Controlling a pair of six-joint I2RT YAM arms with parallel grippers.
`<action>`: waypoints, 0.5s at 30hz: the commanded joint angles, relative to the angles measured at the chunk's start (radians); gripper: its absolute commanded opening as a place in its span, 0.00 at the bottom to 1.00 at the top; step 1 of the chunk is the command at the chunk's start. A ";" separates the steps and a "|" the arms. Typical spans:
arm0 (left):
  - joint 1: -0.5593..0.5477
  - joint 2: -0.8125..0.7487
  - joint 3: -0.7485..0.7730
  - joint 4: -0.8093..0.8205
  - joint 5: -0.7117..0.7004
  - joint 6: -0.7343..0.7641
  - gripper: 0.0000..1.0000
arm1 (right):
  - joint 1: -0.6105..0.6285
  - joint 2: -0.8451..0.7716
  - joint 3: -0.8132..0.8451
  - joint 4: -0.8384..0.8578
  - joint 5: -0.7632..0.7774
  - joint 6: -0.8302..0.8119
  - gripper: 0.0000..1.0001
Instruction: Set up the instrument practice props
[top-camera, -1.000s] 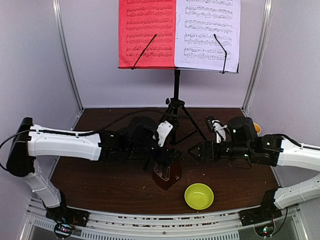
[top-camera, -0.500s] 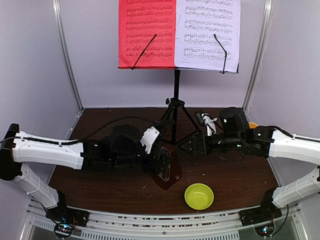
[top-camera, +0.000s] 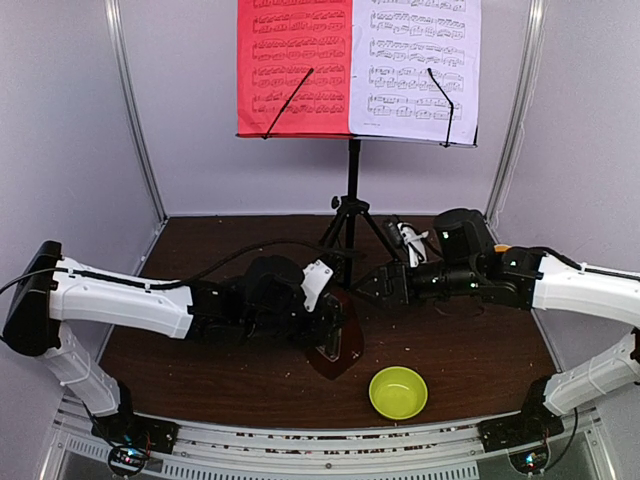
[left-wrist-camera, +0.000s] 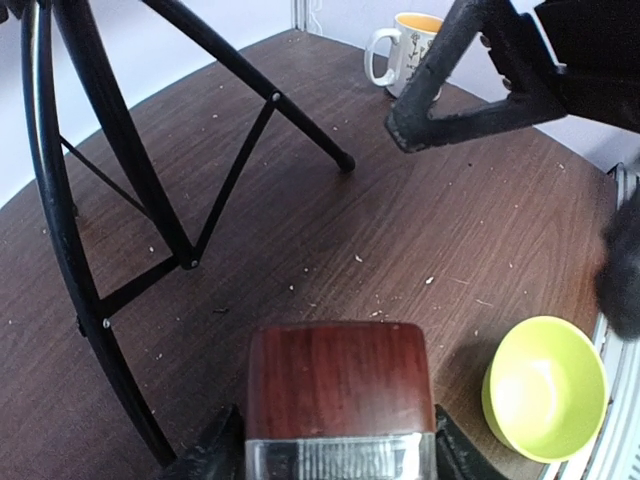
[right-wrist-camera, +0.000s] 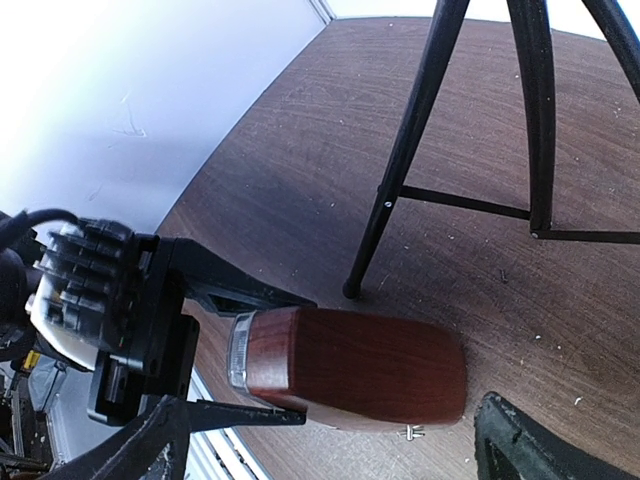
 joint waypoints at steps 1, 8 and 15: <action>0.000 0.004 0.033 0.058 0.037 0.053 0.47 | -0.013 -0.006 0.009 -0.002 -0.016 -0.010 1.00; 0.052 -0.043 -0.036 0.125 0.225 0.127 0.33 | -0.016 -0.016 -0.007 -0.002 -0.030 -0.002 1.00; 0.065 -0.051 -0.019 0.093 0.324 0.196 0.43 | -0.016 0.027 0.004 0.006 -0.074 0.037 0.94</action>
